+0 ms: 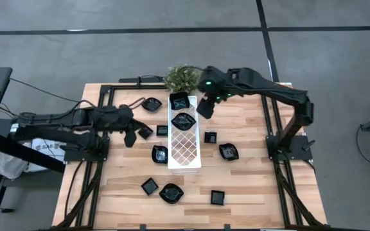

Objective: Pick & Place Mini shaped plates
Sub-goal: Stack the leaf-shaped plate on the other leaf-shaped plate on the shelf

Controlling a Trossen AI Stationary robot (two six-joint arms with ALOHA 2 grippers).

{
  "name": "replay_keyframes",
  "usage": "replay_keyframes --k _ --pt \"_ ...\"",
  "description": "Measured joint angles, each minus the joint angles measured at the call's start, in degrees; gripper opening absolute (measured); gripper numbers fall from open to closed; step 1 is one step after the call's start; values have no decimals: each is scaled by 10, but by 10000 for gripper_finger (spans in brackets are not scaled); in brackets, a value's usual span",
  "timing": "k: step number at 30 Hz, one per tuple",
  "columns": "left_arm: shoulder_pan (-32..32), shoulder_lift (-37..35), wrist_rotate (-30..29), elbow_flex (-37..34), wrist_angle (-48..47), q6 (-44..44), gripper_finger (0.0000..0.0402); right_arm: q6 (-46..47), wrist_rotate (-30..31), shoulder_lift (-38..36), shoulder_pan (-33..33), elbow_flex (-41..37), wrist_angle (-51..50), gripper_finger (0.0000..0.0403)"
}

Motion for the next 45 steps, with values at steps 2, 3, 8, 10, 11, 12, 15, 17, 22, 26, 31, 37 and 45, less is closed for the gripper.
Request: replay_keyframes --k 2,3,8,10,11,12,15,17,22,26,31,37,45 --pt "54 0 8 0 -17 -9 18 0 36 -28 13 0 4 191" --pt "85 0 17 0 -20 -11 22 0 49 -42 19 0 5 192" --pt "232 26 63 0 -16 40 55 3 74 -93 57 0 11 195" --pt "279 51 78 0 -14 79 73 -6 73 -105 72 0 11 196" --pt "298 66 88 0 -11 95 82 -16 69 -110 80 0 10 196" --pt "316 83 103 0 -6 113 91 -29 65 -114 88 0 8 195" --pt "359 137 142 0 10 163 114 -77 52 -123 113 -1 6 191" --pt "379 171 164 0 27 190 126 -115 33 -127 130 -1 4 188" --pt "414 221 203 0 70 252 138 -164 3 -142 166 -1 17 178" --pt "431 238 207 0 107 279 135 -165 4 -161 176 -1 25 173" --pt "456 262 245 1 118 286 128 -178 6 -197 168 -55 99 171" --pt "476 311 285 1 120 293 119 -190 6 -268 123 -237 260 173" --pt "483 365 301 1 126 301 117 -190 3 -312 81 -346 389 166"
